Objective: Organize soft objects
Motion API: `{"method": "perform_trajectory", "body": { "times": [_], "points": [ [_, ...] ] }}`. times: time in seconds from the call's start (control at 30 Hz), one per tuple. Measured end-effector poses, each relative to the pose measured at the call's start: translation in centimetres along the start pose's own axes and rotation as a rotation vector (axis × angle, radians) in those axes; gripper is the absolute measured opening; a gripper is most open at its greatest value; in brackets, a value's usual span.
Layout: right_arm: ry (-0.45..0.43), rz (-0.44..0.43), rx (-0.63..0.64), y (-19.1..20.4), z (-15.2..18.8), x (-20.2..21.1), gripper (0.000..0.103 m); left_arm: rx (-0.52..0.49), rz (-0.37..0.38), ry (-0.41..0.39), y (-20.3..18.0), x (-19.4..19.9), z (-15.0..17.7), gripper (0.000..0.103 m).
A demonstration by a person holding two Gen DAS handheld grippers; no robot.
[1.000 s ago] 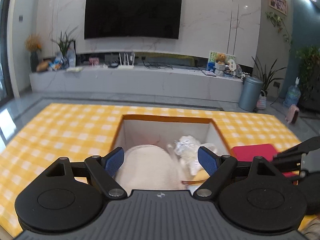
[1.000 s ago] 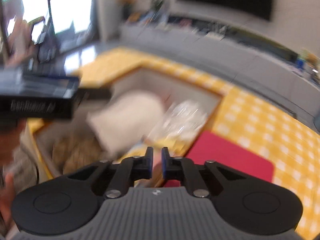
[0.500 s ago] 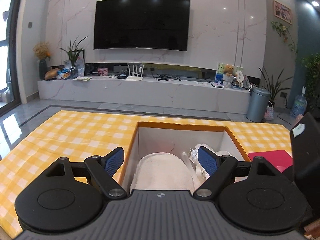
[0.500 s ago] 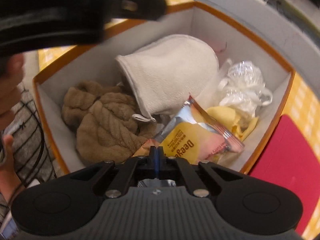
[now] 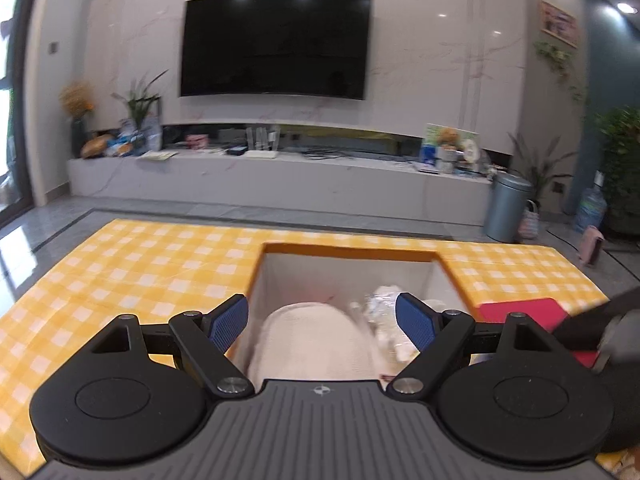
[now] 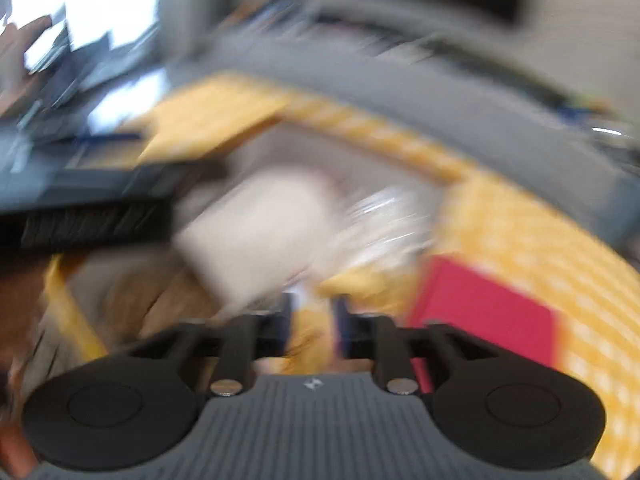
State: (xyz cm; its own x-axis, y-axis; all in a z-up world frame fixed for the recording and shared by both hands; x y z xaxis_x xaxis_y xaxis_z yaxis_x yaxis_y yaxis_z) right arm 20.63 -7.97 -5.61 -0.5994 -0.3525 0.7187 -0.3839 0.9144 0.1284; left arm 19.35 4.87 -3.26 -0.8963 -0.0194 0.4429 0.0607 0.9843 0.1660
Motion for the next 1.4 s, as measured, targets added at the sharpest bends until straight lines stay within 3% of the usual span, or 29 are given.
{"method": "perform_trajectory", "body": {
  "times": [0.07, 0.13, 0.2, 0.27, 0.33, 0.47, 0.57, 0.7, 0.83, 0.9, 1.13, 1.4],
  "points": [
    [-0.095, 0.081, -0.049, -1.7, -0.4, 1.7, 0.043, -0.032, -0.001, -0.015, -0.7, 0.4, -0.5, 0.098],
    [-0.17, 0.097, -0.052, -2.5, -0.7, 3.1, 0.057, -0.041, -0.006, -0.033, -1.4, 1.0, -0.8, 0.098],
    [-0.258, 0.103, -0.083, -3.3, -1.0, 4.5, 0.088, -0.036, 0.006, -0.07, -2.2, 1.6, -1.2, 0.098],
    [-0.34, 0.139, -0.142, -4.4, -1.3, 5.5, 0.099, -0.012, 0.006, -0.115, -2.5, 2.3, -1.9, 0.098],
    [-0.392, 0.131, -0.199, -5.0, -1.3, 5.8, 0.099, -0.002, -0.004, -0.138, -2.7, 2.6, -2.4, 0.098],
    [-0.405, 0.048, -0.25, -4.8, -1.1, 5.2, 0.1, 0.007, -0.011, -0.134, -2.7, 2.4, -2.4, 0.098],
    [-0.437, 0.024, -0.222, -4.4, -1.1, 5.1, 0.1, 0.005, -0.033, -0.158, -2.5, 2.4, -2.0, 0.098],
    [-0.459, 0.071, -0.136, -3.5, -1.5, 4.7, 0.1, 0.001, -0.049, -0.127, -2.6, 1.5, -1.4, 0.098],
    [-0.399, 0.064, -0.173, -4.1, -1.5, 3.8, 0.1, 0.012, -0.051, -0.103, -2.7, 0.8, -0.9, 0.098],
    [-0.365, 0.043, -0.207, -4.4, -1.1, 3.1, 0.1, 0.009, -0.018, -0.077, -3.0, 0.5, -0.6, 0.098],
    [-0.344, 0.051, -0.196, -4.7, -0.4, 1.9, 0.1, -0.027, -0.023, -0.059, -3.7, 0.2, 0.2, 0.098],
    [-0.338, 0.027, -0.161, -4.1, 0.0, 1.5, 0.1, 0.011, -0.053, -0.03, -3.1, -0.2, 0.9, 0.098]
  ]
}}
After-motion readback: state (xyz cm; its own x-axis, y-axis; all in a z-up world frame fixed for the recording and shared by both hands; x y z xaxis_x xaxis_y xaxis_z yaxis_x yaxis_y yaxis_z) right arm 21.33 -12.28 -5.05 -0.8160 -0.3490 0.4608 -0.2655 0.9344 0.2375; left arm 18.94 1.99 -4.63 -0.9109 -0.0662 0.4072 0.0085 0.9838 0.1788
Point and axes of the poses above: each gripper's, at about its wrist camera, not at the fingertips, and x roughly against the way its jaws point, y to its left, z to its underside, the point moved 9 cm from there along -x, roughly the way its jaws point, and after that the axes turned 15 degrees about -x, right-handed, at the moved point
